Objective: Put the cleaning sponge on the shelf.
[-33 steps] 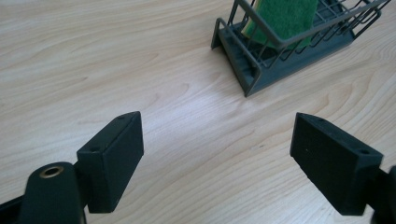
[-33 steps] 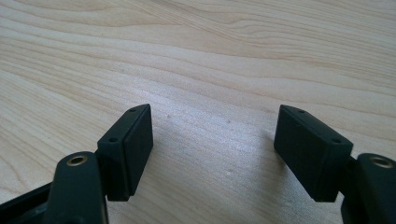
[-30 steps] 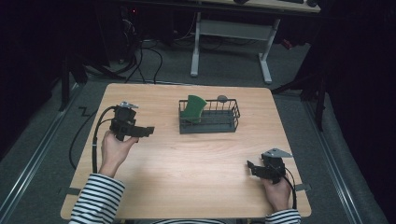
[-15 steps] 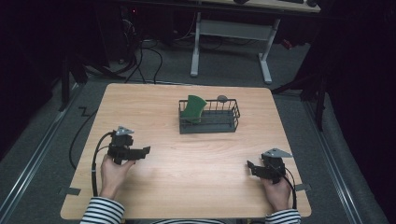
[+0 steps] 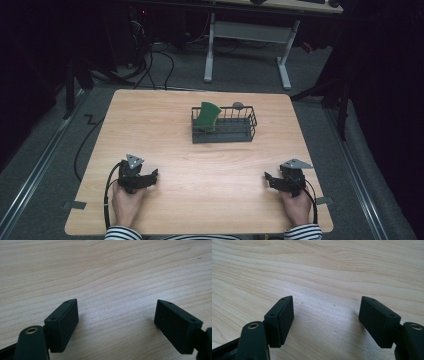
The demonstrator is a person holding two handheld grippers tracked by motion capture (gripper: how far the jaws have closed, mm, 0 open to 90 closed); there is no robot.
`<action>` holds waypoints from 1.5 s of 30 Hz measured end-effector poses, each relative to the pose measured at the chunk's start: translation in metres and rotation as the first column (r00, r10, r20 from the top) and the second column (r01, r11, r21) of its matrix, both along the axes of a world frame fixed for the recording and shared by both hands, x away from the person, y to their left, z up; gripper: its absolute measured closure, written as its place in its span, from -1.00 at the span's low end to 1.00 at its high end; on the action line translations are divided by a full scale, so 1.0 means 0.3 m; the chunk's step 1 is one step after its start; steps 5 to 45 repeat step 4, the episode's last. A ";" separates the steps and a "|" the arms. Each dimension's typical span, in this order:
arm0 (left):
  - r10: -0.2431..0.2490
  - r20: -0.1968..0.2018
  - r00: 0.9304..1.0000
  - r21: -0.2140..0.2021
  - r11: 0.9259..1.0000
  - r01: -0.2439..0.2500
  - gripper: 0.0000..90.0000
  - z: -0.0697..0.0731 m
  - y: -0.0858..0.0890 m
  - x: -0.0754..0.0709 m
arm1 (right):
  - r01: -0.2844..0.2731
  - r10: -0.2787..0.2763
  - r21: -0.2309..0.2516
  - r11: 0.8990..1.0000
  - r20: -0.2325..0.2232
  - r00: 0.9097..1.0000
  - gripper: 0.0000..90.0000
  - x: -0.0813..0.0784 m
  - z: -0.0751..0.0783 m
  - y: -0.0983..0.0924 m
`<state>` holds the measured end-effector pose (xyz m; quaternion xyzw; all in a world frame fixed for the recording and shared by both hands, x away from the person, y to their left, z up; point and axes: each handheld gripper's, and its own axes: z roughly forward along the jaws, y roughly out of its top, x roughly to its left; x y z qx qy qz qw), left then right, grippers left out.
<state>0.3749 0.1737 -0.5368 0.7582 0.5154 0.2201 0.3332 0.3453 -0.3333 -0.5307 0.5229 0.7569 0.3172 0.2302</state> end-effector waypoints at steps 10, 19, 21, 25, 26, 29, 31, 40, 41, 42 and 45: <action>-0.001 -0.002 1.000 -0.002 1.000 0.001 -0.56 0.000 0.000 0.000 | 0.000 0.000 0.000 1.000 0.000 1.000 -0.37 0.000 0.000 0.000; -0.001 -0.002 1.000 -0.002 1.000 0.001 -0.56 0.000 0.000 0.000 | 0.000 0.000 0.000 1.000 0.000 1.000 -0.37 0.000 0.000 0.000; -0.001 -0.002 1.000 -0.002 1.000 0.001 -0.56 0.000 0.000 0.000 | 0.000 0.000 0.000 1.000 0.000 1.000 -0.37 0.000 0.000 0.000; -0.001 -0.002 1.000 -0.002 1.000 0.001 -0.56 0.000 0.000 0.000 | 0.000 0.000 0.000 1.000 0.000 1.000 -0.37 0.000 0.000 0.000; -0.001 -0.002 1.000 -0.002 1.000 0.001 -0.56 0.000 0.000 0.000 | 0.000 0.000 0.000 1.000 0.000 1.000 -0.37 0.000 0.000 0.000; -0.001 -0.002 1.000 -0.002 1.000 0.001 -0.56 0.000 0.000 0.000 | 0.000 0.000 0.000 1.000 0.000 1.000 -0.37 0.000 0.000 0.000; -0.001 -0.002 1.000 -0.002 1.000 0.001 -0.56 0.000 0.000 0.000 | 0.000 0.000 0.000 1.000 0.000 1.000 -0.37 0.000 0.000 0.000; -0.001 -0.002 1.000 -0.002 1.000 0.001 -0.56 0.000 0.000 0.000 | 0.000 0.000 0.000 1.000 0.000 1.000 -0.37 0.000 0.000 0.000; -0.001 -0.002 1.000 -0.002 1.000 0.001 -0.56 0.000 0.000 0.000 | 0.000 0.000 0.000 1.000 0.000 1.000 -0.37 0.000 0.000 0.000; -0.001 -0.002 1.000 -0.002 1.000 0.001 -0.56 0.000 0.000 0.000 | 0.000 0.000 0.000 1.000 0.000 1.000 -0.37 0.000 0.000 0.000; -0.001 -0.002 1.000 -0.002 1.000 0.001 -0.56 0.000 0.000 0.000 | 0.000 0.000 0.000 1.000 0.000 1.000 -0.37 0.000 0.000 0.000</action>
